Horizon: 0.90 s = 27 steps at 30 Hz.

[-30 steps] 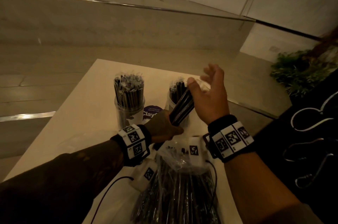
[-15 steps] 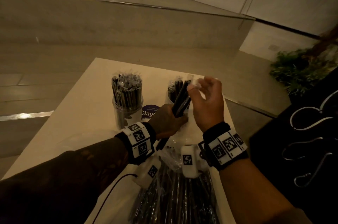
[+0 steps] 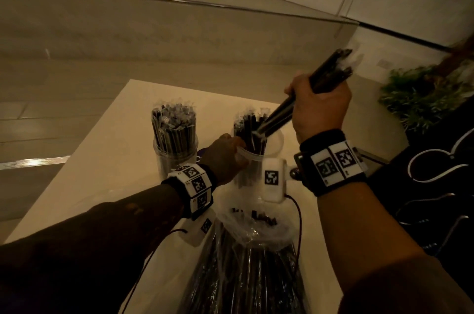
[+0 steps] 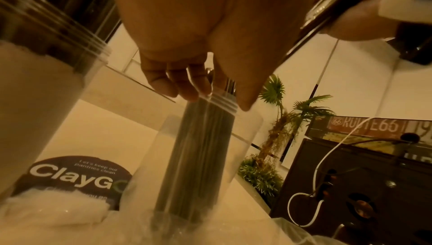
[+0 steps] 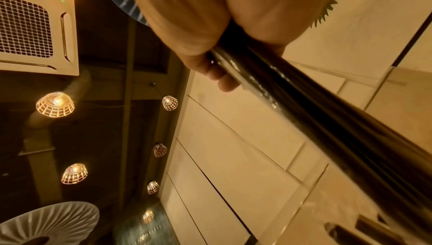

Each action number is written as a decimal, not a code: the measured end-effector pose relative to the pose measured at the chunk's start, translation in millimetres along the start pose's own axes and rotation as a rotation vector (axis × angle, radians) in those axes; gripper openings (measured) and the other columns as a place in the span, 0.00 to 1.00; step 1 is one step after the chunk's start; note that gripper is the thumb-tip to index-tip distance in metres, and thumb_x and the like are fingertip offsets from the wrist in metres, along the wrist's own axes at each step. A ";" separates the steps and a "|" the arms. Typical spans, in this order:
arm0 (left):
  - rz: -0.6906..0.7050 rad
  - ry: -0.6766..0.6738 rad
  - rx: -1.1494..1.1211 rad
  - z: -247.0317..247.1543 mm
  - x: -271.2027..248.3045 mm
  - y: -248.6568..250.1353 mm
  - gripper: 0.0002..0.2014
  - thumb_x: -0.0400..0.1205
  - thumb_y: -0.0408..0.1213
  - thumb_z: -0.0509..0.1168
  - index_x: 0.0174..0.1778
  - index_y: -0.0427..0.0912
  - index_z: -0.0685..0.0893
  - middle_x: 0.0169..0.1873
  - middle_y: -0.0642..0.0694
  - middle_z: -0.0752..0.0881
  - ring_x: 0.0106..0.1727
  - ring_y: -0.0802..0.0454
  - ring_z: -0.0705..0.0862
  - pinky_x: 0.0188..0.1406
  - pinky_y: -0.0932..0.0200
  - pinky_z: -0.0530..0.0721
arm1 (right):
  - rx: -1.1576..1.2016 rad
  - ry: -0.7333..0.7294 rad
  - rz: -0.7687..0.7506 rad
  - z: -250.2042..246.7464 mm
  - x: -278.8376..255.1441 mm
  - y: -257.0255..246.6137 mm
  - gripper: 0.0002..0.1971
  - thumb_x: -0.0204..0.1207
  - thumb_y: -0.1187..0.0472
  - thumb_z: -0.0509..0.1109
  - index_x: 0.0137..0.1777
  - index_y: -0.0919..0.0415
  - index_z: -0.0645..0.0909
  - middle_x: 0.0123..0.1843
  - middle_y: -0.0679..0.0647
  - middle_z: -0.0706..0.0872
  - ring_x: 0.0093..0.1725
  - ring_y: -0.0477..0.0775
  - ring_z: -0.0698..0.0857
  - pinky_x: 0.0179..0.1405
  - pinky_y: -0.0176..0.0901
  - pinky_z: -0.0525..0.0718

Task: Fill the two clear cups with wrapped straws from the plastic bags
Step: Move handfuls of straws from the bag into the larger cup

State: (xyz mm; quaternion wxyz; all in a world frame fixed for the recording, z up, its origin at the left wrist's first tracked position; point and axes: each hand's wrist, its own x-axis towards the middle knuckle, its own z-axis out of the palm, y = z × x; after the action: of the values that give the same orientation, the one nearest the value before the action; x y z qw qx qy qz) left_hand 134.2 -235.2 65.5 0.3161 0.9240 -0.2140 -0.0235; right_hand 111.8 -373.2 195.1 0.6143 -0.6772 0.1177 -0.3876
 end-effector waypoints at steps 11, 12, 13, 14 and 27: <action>0.004 0.067 0.040 7.6 7.8 0.3 0.10 0.82 0.43 0.63 0.53 0.42 0.80 0.49 0.44 0.77 0.47 0.47 0.75 0.42 0.58 0.68 | -0.580 -0.392 0.283 29.6 -21.9 108.7 0.18 0.79 0.57 0.71 0.68 0.61 0.81 0.64 0.59 0.86 0.65 0.60 0.83 0.62 0.43 0.78; 0.004 0.068 0.039 8.1 7.9 -0.1 0.09 0.82 0.43 0.63 0.52 0.41 0.79 0.49 0.44 0.76 0.46 0.47 0.74 0.42 0.58 0.68 | -0.638 -0.446 0.269 30.1 -20.6 108.6 0.18 0.80 0.56 0.71 0.67 0.62 0.81 0.65 0.59 0.86 0.66 0.61 0.83 0.64 0.44 0.78; 0.006 0.075 0.040 8.4 7.8 -0.6 0.09 0.82 0.43 0.63 0.50 0.41 0.78 0.48 0.44 0.76 0.45 0.48 0.73 0.42 0.58 0.67 | -0.691 -0.489 0.256 30.3 -18.9 106.9 0.18 0.80 0.56 0.70 0.67 0.62 0.82 0.64 0.60 0.86 0.66 0.61 0.82 0.63 0.43 0.77; 0.008 0.079 0.042 9.0 7.9 -1.5 0.08 0.82 0.43 0.63 0.48 0.42 0.77 0.47 0.44 0.75 0.43 0.49 0.71 0.41 0.58 0.67 | -0.724 -0.511 0.248 29.6 -16.7 104.0 0.18 0.79 0.55 0.71 0.66 0.62 0.82 0.63 0.60 0.86 0.65 0.62 0.83 0.60 0.42 0.77; 0.010 0.116 -0.004 11.1 9.8 -0.6 0.12 0.81 0.44 0.65 0.53 0.40 0.81 0.46 0.44 0.79 0.43 0.49 0.75 0.41 0.59 0.69 | -0.910 -0.804 -0.176 38.8 -10.6 103.5 0.25 0.87 0.49 0.51 0.81 0.57 0.65 0.83 0.57 0.64 0.83 0.57 0.61 0.82 0.58 0.60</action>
State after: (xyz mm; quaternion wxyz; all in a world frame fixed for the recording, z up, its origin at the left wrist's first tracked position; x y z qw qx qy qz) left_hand 141.3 -245.2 57.2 0.3298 0.9221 -0.1998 0.0314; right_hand 163.4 -360.2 97.7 0.2257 -0.9719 -0.0260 -0.0620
